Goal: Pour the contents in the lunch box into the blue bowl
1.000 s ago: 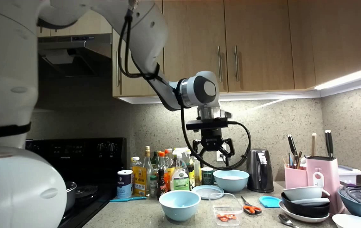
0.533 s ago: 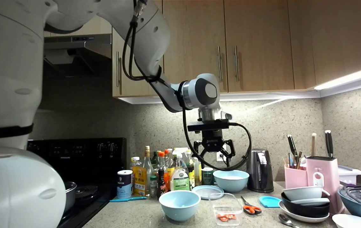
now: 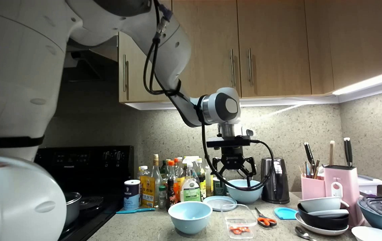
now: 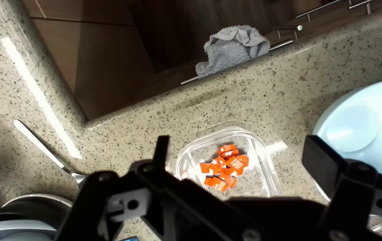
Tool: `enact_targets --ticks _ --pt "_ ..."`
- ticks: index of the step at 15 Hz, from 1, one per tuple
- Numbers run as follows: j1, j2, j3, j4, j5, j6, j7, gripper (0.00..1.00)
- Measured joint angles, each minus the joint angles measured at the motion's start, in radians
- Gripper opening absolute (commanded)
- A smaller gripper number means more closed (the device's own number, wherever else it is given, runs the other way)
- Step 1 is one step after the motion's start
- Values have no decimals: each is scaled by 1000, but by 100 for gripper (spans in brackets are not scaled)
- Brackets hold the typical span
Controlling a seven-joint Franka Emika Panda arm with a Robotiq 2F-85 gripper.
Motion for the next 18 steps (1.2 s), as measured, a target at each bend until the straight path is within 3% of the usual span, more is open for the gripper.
enact_targets --ticks 6,14,18 --pt "-33 196 11 163 -1 -11 -2 100" --pt "-44 228 33 193 37 -21 -1 100" --pt "-59 377 48 354 42 -98 -2 100"
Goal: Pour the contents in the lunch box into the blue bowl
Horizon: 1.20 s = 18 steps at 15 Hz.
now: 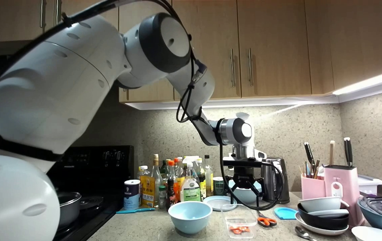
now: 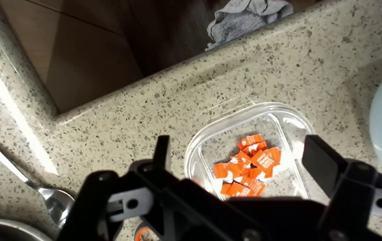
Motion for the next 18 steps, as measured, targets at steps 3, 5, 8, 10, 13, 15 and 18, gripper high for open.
enact_targets --ticks 3,5,8,10,13,15,18 --pt "-9 137 2 170 -3 -97 -2 100" --pt "-19 220 4 278 -5 -165 -3 100" --pt "-27 272 4 343 -5 -187 -7 100" --pt "-27 273 5 349 -5 -189 -7 100" --pt "-27 289 8 364 -5 -187 -7 100" --pt "-28 323 7 404 -6 -188 -7 98" --pt "-30 391 5 484 -10 -192 -7 68"
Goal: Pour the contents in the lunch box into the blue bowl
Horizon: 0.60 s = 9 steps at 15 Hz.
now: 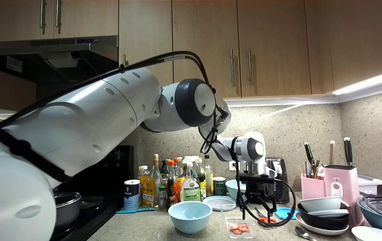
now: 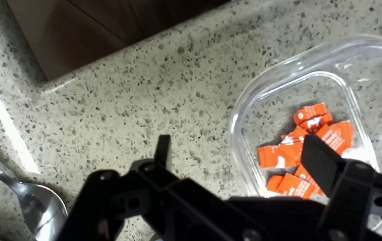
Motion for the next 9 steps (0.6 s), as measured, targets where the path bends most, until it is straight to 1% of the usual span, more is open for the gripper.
enact_targets --ticks 4,9 --pt "-4 75 0 95 -6 -25 0 42" --pt "-9 131 -3 186 -14 -60 5 10"
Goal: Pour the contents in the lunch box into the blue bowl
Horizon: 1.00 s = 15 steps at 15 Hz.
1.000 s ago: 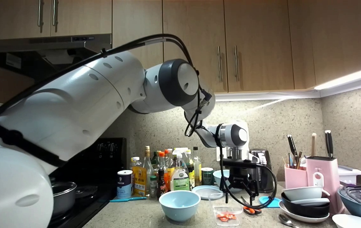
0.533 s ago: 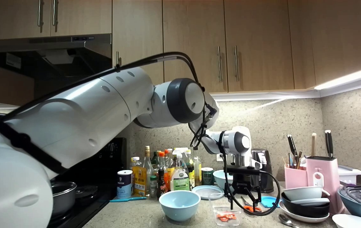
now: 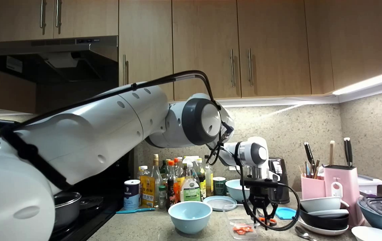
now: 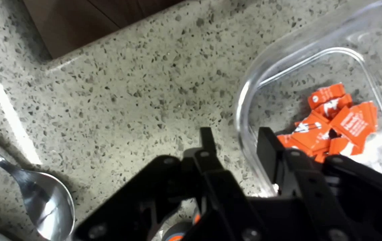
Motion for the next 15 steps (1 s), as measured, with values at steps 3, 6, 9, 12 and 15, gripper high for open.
enact_targets --ticks 3,6,9,12,15 --pt "1 8 -3 28 -5 -1 39 0" --pt "3 7 -3 54 -5 -1 88 1" --pt "5 3 -8 67 -5 -3 142 1" --pt "7 -14 -8 66 -4 -12 162 1" --pt "17 -43 -8 62 -4 -60 170 1"
